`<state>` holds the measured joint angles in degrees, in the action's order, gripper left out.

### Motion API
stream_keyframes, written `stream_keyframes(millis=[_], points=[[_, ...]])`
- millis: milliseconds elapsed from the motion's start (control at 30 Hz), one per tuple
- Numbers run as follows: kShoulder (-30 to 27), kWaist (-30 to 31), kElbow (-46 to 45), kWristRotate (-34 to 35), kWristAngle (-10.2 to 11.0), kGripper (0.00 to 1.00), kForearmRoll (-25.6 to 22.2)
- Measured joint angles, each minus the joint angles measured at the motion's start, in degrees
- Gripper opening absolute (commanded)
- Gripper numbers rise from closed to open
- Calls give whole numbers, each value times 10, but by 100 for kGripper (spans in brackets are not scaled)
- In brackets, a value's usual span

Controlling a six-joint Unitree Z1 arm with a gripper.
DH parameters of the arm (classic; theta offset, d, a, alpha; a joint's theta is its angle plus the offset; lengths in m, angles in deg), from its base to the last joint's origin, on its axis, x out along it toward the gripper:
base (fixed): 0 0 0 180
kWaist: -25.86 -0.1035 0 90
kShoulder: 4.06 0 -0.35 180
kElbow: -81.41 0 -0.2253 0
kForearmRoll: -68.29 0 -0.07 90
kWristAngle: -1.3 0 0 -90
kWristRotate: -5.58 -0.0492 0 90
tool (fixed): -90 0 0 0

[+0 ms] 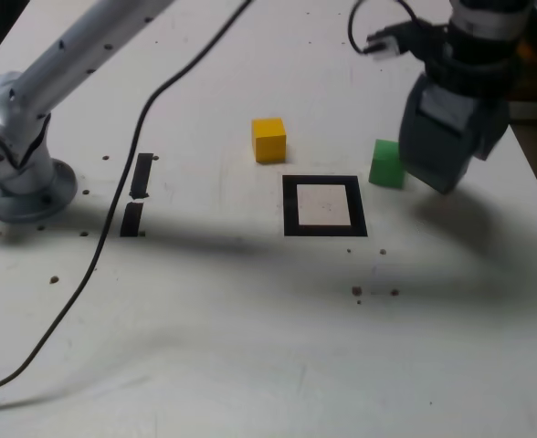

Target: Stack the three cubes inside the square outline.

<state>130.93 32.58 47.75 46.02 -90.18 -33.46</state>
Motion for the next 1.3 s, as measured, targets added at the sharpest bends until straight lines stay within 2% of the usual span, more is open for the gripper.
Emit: stream_keyframes(millis=[100, 267, 400, 533, 700, 767, 1100, 1300], points=[[-46, 8, -54, -61, -11, 17, -31], [-119, 14, -149, -166, -12, 18, -31], [-178, 29, -233, -237, -8, 18, -3], [-226, 52, -314, -234, -10, 18, 63], [-229, 66, -415, -234, -22, 18, 146], [-229, 67, -455, -234, -21, 18, 151], [-224, 52, -488, -249, 9, 18, 181], [-195, 40, -487, -269, 12, 18, 211]])
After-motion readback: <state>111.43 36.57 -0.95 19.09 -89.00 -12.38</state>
